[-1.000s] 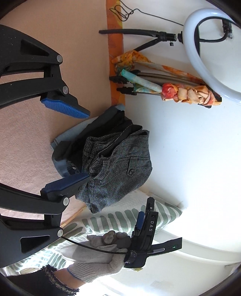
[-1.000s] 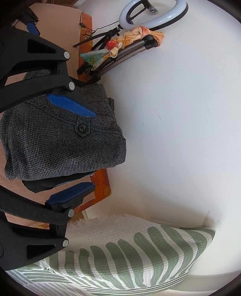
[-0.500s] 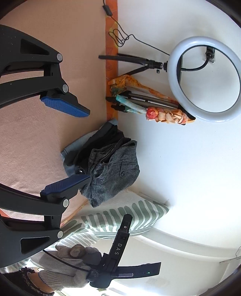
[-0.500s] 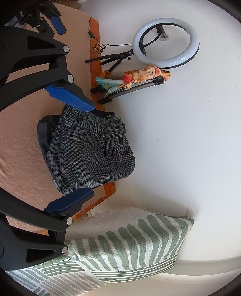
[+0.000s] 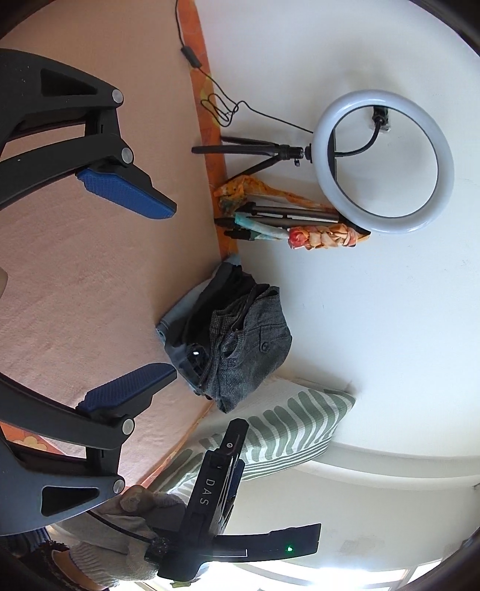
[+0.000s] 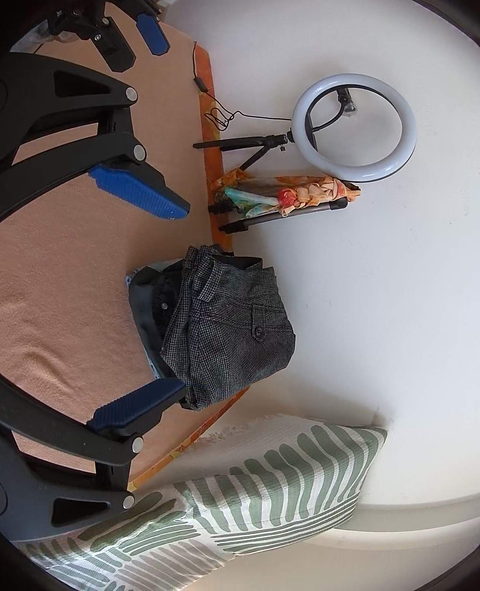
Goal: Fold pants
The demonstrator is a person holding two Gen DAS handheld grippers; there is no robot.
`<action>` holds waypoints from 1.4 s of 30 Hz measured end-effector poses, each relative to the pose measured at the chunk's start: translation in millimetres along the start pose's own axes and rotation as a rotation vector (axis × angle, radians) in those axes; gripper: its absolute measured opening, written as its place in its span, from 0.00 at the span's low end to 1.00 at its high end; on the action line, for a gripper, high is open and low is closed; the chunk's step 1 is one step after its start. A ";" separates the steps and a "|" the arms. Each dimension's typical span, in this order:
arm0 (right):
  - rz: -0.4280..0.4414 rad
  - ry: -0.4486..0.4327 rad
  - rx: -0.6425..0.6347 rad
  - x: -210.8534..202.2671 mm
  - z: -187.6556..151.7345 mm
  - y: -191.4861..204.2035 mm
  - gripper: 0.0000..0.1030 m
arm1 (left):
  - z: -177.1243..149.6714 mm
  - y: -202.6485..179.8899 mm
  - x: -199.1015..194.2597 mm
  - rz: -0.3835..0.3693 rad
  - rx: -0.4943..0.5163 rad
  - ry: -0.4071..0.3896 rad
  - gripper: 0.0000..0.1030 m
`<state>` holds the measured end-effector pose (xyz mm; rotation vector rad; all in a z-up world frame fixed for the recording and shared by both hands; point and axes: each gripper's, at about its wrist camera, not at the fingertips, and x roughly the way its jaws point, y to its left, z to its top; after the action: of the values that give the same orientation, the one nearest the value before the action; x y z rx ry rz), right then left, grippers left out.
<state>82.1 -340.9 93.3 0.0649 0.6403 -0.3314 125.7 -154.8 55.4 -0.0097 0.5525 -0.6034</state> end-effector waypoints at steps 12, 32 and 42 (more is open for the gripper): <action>-0.033 -0.045 0.025 -20.9 -24.7 3.0 0.96 | -16.6 -10.6 -15.7 0.079 0.065 -0.026 0.87; -0.026 -0.085 0.018 -19.6 -43.2 10.8 1.00 | -25.5 -20.5 -18.3 0.178 0.143 -0.086 1.00; -0.023 -0.076 0.018 -15.4 -47.4 12.6 1.00 | -23.9 -18.0 -21.7 0.169 0.130 -0.080 1.00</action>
<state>47.3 -317.0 63.9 0.0624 0.5633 -0.3600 89.4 -154.4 48.6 0.1334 0.4308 -0.4711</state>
